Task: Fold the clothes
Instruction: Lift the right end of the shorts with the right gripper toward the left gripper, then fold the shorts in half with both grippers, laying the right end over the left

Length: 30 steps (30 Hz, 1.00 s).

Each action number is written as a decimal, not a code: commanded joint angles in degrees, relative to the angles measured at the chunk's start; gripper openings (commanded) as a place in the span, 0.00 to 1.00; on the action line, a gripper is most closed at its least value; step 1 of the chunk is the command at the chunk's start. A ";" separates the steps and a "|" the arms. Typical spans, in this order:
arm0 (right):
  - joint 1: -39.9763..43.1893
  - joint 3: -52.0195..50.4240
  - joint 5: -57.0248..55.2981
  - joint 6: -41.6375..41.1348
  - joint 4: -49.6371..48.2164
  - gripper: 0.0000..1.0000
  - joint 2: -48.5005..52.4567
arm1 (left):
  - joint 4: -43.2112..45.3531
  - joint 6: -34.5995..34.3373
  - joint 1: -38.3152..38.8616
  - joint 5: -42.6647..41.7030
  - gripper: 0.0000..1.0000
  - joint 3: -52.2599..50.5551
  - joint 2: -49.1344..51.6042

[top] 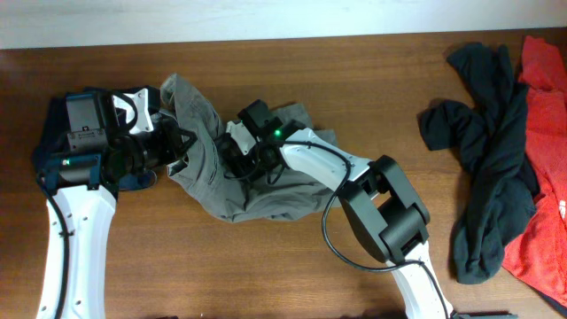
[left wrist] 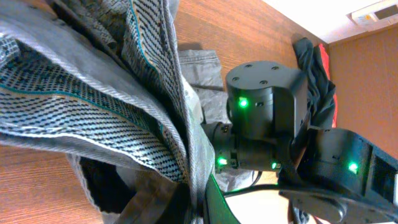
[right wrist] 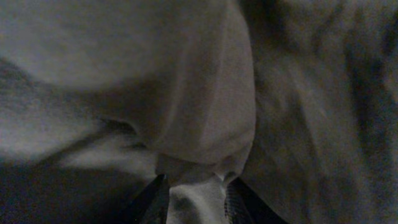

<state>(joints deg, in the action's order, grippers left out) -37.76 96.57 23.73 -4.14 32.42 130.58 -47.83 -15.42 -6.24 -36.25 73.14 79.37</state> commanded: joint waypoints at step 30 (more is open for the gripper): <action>23.17 5.66 -9.42 -0.83 34.75 0.55 -7.43 | 2.51 0.52 11.34 6.08 0.00 1.60 4.24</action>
<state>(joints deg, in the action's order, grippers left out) -15.22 106.15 14.81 -4.71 67.48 122.63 -46.57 -15.57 2.87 -29.95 73.19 81.89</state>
